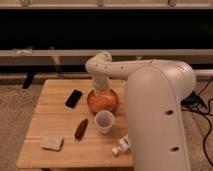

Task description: Push the ceramic bowl across the table

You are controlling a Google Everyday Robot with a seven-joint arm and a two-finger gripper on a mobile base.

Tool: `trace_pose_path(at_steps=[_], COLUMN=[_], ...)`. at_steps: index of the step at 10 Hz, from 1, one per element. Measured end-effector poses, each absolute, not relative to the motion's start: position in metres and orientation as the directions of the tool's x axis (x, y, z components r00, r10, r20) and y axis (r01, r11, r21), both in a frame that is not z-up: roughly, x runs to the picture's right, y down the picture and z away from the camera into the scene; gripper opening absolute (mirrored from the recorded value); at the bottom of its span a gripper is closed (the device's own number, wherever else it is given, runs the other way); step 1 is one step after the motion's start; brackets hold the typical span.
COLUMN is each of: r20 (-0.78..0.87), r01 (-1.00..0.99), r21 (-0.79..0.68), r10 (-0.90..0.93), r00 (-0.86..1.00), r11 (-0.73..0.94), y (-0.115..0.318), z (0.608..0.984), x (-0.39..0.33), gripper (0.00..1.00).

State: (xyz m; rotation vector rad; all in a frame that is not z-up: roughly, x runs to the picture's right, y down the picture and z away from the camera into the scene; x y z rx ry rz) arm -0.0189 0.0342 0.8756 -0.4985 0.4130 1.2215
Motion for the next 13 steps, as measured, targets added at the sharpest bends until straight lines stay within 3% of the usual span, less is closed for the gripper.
trace_pose_path(at_steps=[2, 4, 13], r20=[-0.596, -0.62, -0.612], r01=[-0.951, -0.948, -0.872], r21=[-0.135, -0.137, -0.272], r10=[0.744, 0.722, 0.626], r00=[0.302, 0.309, 0.484], r11=[0.279, 0.287, 0.408], y=[0.05, 0.06, 0.085], z=[0.892, 0.901, 0.904], x=[-0.024, -0.03, -0.108], gripper=[0.14, 0.06, 0.06])
